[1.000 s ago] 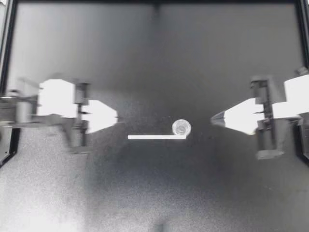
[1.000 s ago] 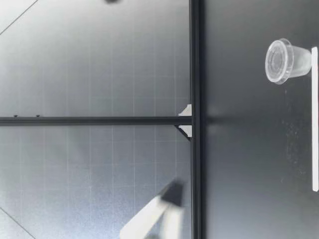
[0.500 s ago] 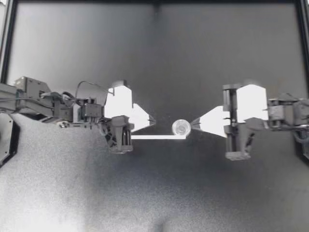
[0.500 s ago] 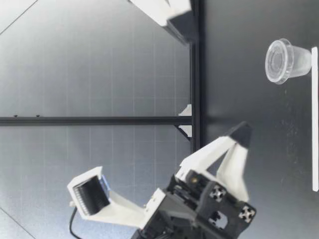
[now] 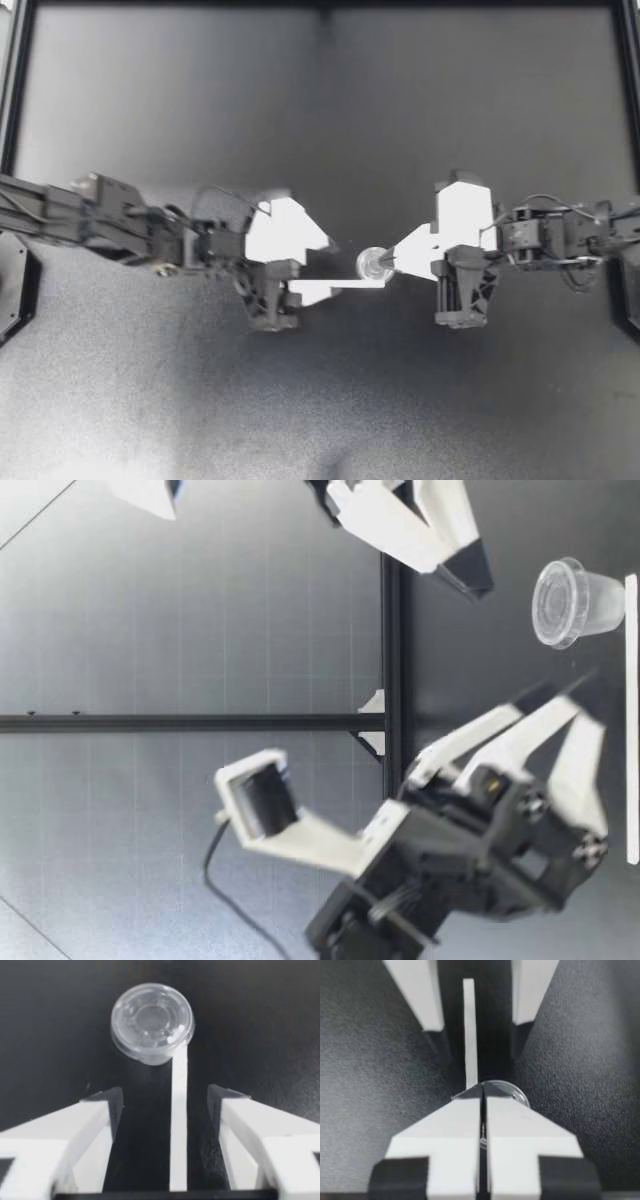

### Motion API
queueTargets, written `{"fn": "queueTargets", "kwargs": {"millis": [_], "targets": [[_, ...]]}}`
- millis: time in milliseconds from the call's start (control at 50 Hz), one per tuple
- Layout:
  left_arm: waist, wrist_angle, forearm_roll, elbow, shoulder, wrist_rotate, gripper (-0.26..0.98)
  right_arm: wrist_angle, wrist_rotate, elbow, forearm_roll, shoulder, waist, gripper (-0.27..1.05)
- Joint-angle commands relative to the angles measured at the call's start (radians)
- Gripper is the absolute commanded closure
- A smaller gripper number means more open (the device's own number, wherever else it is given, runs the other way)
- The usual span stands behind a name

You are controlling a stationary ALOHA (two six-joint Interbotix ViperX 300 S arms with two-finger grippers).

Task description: Pick up the plastic cup and open its lid.

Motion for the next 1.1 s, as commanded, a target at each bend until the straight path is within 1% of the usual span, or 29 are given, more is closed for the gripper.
{"fn": "queueTargets", "kwargs": {"millis": [0,200,380,580,1080], "targets": [[0.0,-0.026,0.002,-0.034,0.002,0.0,0.13,-0.002,0.002,-0.017,0.002,-0.005,-0.02,0.97],[0.0,-0.069,0.002,-0.055,0.034,-0.002,0.13,0.003,0.002,-0.014,0.002,0.003,-0.031,0.97],[0.002,-0.071,0.002,-0.089,0.072,0.003,0.13,0.009,0.002,-0.014,0.002,0.032,-0.031,0.97],[0.005,-0.072,0.002,-0.109,0.091,0.003,0.13,0.014,0.003,-0.017,0.005,0.054,-0.031,0.97],[0.005,-0.067,0.002,-0.114,0.1,0.003,0.14,0.063,0.003,-0.021,0.021,0.098,-0.031,0.97]]}}
